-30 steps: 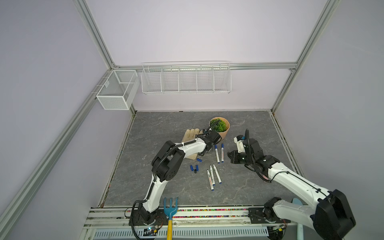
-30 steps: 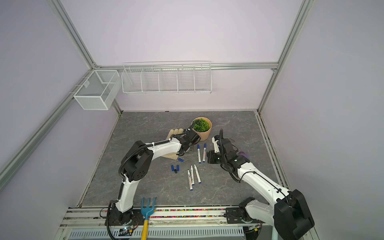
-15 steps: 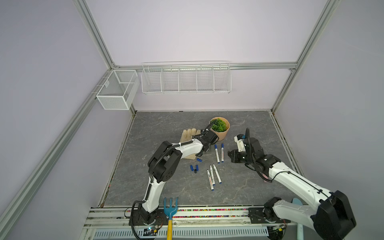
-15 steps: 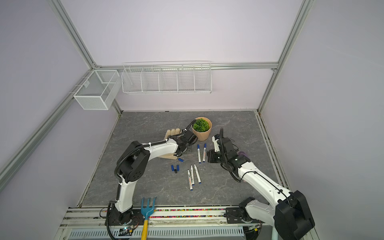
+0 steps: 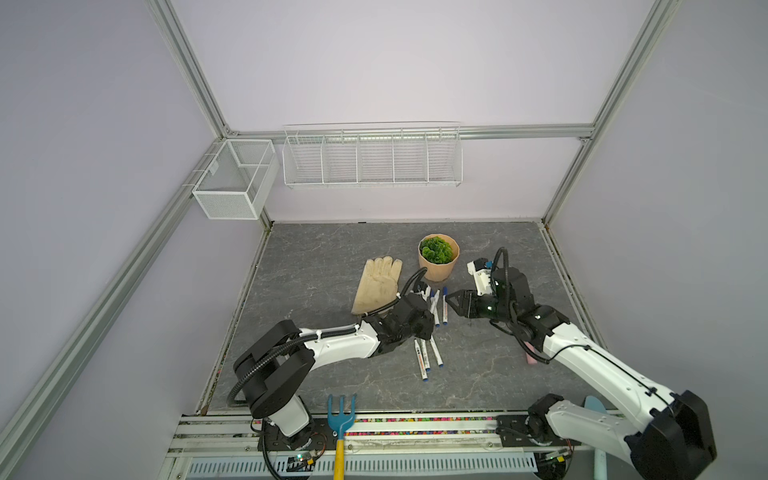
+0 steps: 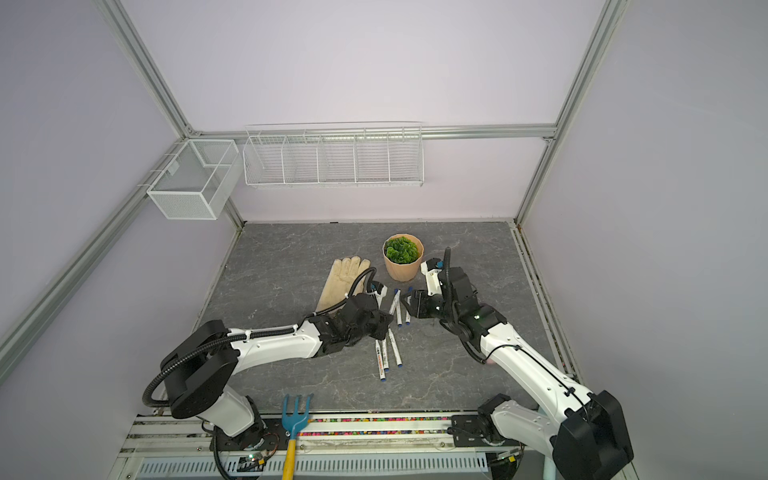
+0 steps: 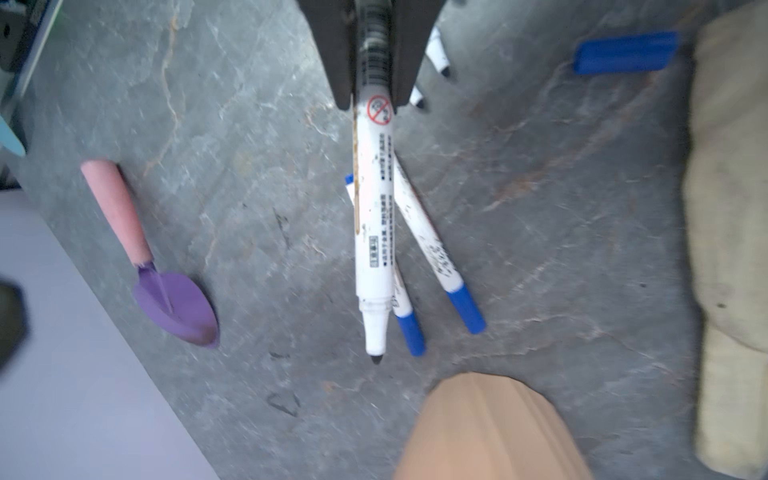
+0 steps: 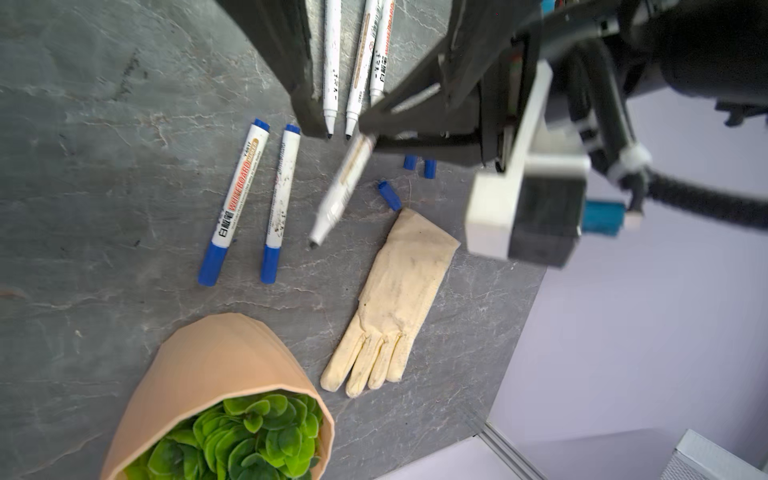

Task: Insert the pens into the pen caps
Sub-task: 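Close the left gripper on the black-tipped white marker and lift it upright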

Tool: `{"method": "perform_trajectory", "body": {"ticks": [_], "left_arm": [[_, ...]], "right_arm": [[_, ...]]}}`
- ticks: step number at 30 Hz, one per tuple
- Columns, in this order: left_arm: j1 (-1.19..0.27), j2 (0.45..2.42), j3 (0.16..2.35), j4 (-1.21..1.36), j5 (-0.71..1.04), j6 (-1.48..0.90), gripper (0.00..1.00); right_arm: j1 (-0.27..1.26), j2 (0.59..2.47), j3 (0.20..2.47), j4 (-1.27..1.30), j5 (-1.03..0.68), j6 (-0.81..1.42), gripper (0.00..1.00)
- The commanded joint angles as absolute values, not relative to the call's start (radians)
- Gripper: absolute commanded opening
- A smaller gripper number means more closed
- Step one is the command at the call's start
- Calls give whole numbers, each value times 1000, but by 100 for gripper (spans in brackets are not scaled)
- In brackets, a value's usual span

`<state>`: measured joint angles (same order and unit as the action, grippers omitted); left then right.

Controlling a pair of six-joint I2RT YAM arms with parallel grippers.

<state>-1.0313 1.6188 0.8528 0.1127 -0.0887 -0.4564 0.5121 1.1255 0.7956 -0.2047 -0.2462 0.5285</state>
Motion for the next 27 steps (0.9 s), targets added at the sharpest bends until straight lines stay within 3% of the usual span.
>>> {"method": "perform_trajectory", "body": {"ticks": [1,8,17,27], "left_arm": [[-1061,1578,833,263,-114,-377,0],[-1066,1558,802,337,-142,-394,0],[-1074,1561,805,353,-116,-371,0],[-1081,1560,798,383,-83,-349,0]], "right_arm": [[514,1158,822,-165,-278,557,52],[515,1185,831,-236,-115,587,49],[514,1199,814,-208,-151,587,47],[515,1241,797,-158,-185,617,27]]}}
